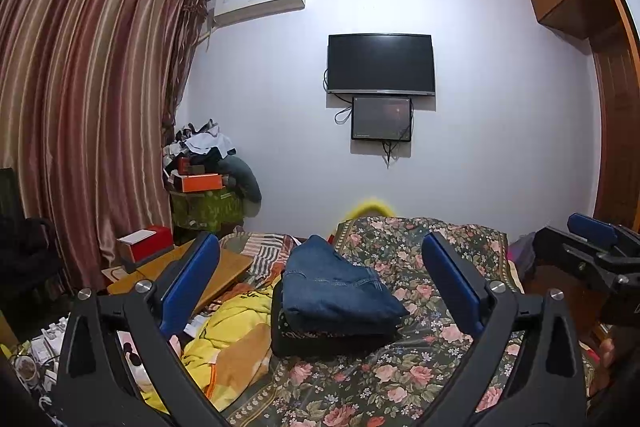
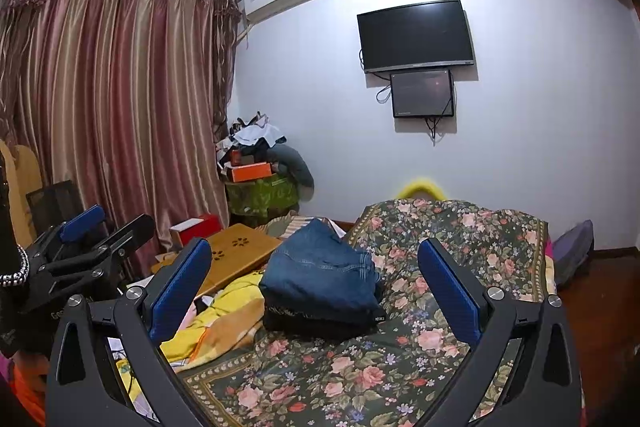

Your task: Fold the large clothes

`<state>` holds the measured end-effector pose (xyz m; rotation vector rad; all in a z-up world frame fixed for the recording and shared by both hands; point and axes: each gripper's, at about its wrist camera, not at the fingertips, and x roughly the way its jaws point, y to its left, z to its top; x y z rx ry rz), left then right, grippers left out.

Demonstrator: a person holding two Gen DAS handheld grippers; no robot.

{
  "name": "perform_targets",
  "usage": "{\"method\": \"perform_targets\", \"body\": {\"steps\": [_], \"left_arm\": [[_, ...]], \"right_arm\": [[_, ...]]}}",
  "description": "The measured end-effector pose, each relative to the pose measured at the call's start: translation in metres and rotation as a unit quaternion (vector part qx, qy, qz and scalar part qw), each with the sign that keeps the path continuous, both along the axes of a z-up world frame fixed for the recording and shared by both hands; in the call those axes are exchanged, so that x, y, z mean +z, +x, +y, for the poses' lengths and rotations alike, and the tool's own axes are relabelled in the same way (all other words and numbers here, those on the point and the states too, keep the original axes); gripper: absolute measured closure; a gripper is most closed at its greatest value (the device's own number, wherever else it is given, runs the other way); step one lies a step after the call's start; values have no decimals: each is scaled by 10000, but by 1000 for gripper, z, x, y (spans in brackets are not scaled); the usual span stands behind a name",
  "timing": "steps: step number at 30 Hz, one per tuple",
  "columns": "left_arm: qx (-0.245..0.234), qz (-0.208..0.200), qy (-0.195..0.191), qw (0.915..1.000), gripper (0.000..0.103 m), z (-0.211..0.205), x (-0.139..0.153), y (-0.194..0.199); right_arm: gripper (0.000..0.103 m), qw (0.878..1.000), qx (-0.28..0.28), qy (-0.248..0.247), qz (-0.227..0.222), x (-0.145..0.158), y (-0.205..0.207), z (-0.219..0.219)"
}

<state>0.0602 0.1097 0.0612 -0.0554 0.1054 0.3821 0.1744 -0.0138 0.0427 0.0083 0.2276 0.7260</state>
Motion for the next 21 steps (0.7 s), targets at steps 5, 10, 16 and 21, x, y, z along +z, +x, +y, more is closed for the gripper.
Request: {"method": "perform_targets", "body": {"steps": [5, 10, 16, 21], "left_arm": [[25, 34, 17, 10000, 1, -1, -3, 1], [-17, 57, -18, 10000, 1, -1, -4, 2], [-78, 124, -67, 9999, 1, -1, -8, 5], [-120, 158, -115, 9997, 1, -2, -10, 7]], "right_arm": [[1, 10000, 14, -33, 29, 0, -1, 1], [1, 10000, 11, -36, 37, 1, -1, 0], [1, 10000, -13, -55, 53, 1, 0, 1], [1, 9999, -30, -53, 84, 0, 0, 0]]}}
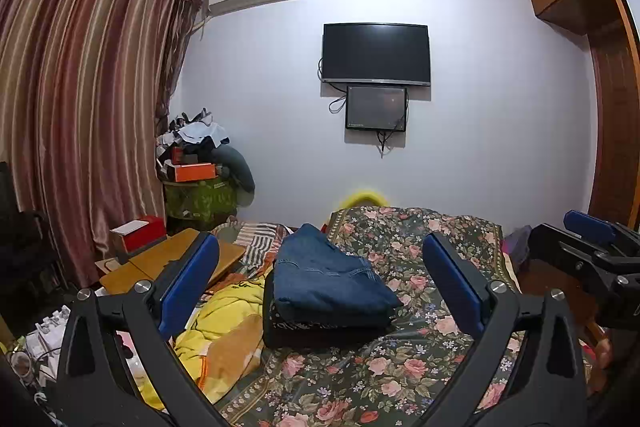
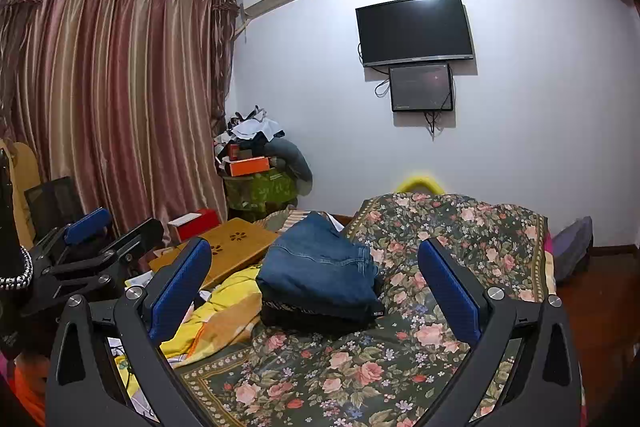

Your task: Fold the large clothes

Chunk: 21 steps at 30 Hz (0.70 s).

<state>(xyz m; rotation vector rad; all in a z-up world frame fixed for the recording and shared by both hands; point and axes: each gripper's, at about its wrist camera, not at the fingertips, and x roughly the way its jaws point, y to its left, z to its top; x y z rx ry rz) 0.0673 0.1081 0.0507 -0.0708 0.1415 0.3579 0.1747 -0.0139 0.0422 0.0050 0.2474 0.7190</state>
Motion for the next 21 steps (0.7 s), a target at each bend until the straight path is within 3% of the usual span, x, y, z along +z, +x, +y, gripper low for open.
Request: {"method": "perform_targets", "body": {"steps": [21], "left_arm": [[-165, 96, -97, 9998, 1, 1, -2, 7]], "right_arm": [[1, 10000, -57, -32, 68, -3, 4, -3]]}}
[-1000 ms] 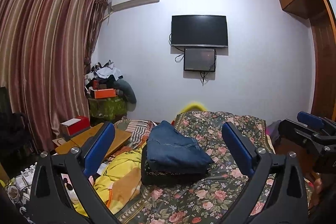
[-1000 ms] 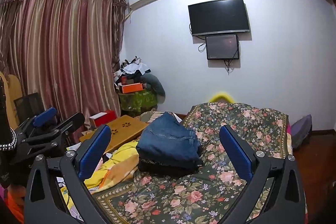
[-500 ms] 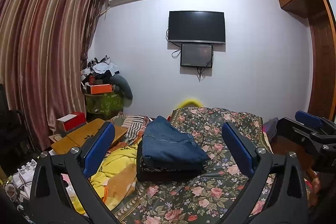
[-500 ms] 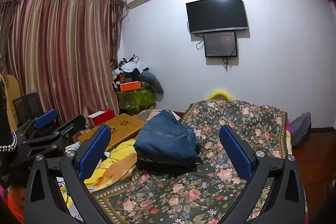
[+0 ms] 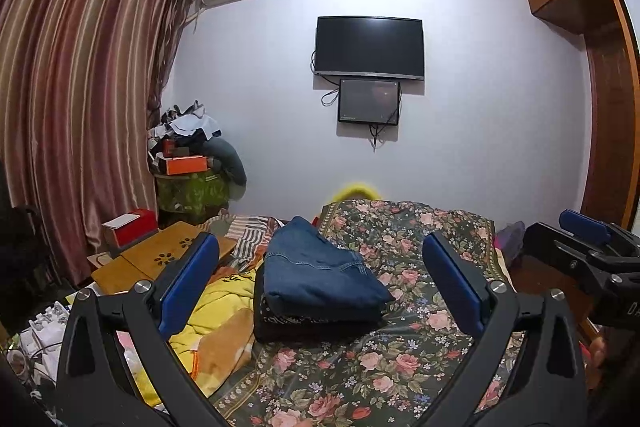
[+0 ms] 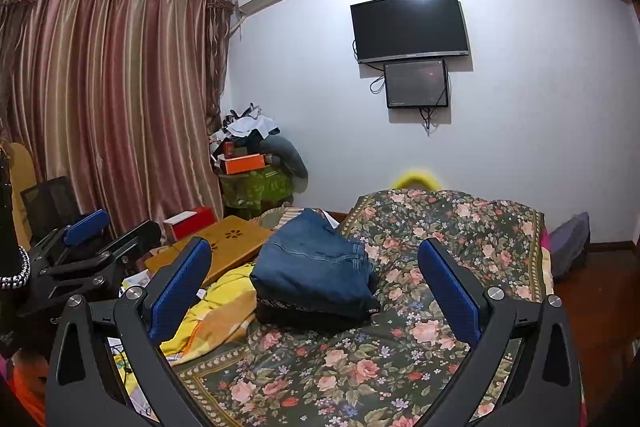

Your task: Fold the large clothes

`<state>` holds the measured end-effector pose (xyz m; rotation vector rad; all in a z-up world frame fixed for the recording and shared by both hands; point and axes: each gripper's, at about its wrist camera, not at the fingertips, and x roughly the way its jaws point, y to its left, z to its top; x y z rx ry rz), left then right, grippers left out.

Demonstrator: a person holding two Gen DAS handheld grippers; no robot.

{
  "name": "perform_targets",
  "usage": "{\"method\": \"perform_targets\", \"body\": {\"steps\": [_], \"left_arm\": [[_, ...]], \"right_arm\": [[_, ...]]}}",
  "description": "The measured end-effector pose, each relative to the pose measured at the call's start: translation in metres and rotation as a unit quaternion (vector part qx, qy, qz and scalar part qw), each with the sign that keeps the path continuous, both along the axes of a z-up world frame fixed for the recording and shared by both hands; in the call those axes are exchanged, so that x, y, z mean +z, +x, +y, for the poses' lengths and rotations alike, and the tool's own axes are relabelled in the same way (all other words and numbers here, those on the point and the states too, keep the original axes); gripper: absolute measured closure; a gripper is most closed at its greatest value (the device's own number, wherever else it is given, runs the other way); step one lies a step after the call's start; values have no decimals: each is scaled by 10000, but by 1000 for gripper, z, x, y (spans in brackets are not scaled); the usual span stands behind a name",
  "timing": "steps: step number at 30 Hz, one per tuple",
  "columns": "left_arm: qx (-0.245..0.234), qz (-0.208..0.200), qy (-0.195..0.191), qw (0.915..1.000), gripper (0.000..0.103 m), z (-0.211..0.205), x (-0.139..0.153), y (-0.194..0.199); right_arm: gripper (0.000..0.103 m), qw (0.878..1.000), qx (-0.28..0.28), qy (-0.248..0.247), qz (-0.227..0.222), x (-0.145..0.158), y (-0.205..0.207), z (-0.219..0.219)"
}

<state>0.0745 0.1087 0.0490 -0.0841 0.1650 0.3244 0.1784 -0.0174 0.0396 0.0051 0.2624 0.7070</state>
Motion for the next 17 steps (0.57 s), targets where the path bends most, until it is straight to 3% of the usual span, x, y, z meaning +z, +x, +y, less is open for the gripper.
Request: {"method": "perform_targets", "body": {"steps": [17], "left_arm": [[-64, 5, -83, 9999, 1, 6, -5, 0]], "right_arm": [[1, 9999, -15, -153, -32, -2, 0, 5]]}}
